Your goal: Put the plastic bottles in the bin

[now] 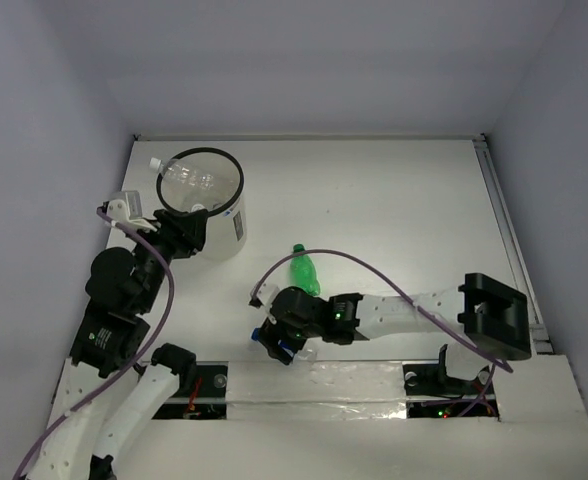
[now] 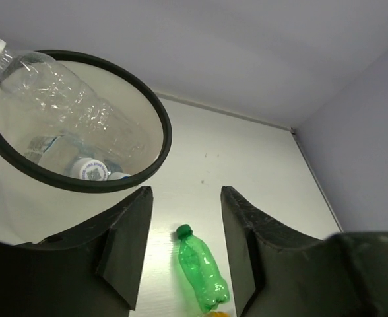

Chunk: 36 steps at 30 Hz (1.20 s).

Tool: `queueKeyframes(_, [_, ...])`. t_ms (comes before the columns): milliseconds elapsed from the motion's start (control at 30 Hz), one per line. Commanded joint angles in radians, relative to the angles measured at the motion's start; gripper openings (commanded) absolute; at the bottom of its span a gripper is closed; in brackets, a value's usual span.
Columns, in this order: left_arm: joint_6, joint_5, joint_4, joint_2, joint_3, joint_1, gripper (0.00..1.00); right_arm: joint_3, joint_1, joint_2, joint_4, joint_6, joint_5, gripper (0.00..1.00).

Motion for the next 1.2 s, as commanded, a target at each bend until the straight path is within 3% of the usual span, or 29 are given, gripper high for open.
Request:
queueKeyframes(0, [0.004, -0.017, -0.019, -0.034, 0.000, -0.004, 0.44, 0.067, 0.006, 0.058, -0.023, 0.001, 0.007, 0.77])
queueKeyframes(233, [0.037, -0.023, -0.024, -0.051, -0.005, -0.004, 0.46, 0.151, 0.006, 0.170, -0.059, -0.016, 0.019, 0.77])
queueKeyframes(333, [0.038, -0.018, -0.021, -0.063, -0.005, -0.004, 0.49, 0.182, 0.006, 0.187, -0.076, -0.021, 0.034, 0.64])
queueKeyframes(367, [0.040, -0.021, -0.021, -0.071, -0.005, -0.004, 0.50, 0.187, 0.006, 0.178, -0.078, -0.019, 0.041, 0.55])
queueKeyframes(400, [0.038, -0.023, -0.021, -0.075, -0.003, -0.004, 0.53, 0.196, 0.006, 0.164, -0.073, -0.019, 0.041, 0.53])
queueKeyframes(600, [0.032, -0.064, 0.002, -0.120, -0.008, -0.004, 0.54, 0.334, -0.003, -0.029, -0.061, -0.047, 0.116, 0.51])
queueKeyframes(767, [0.035, -0.132, 0.021, -0.156, -0.008, -0.004, 0.55, 0.521, -0.145, -0.069, 0.060, -0.088, 0.131, 0.49])
queueKeyframes(1000, [0.011, -0.115, 0.025, -0.186, -0.019, -0.004, 0.55, 0.774, -0.308, 0.093, 0.429, -0.064, 0.120, 0.44])
queueKeyframes(1167, [0.011, -0.089, 0.035, -0.187, -0.052, -0.004, 0.54, 1.025, -0.350, 0.369, 0.502, -0.048, 0.113, 0.44])
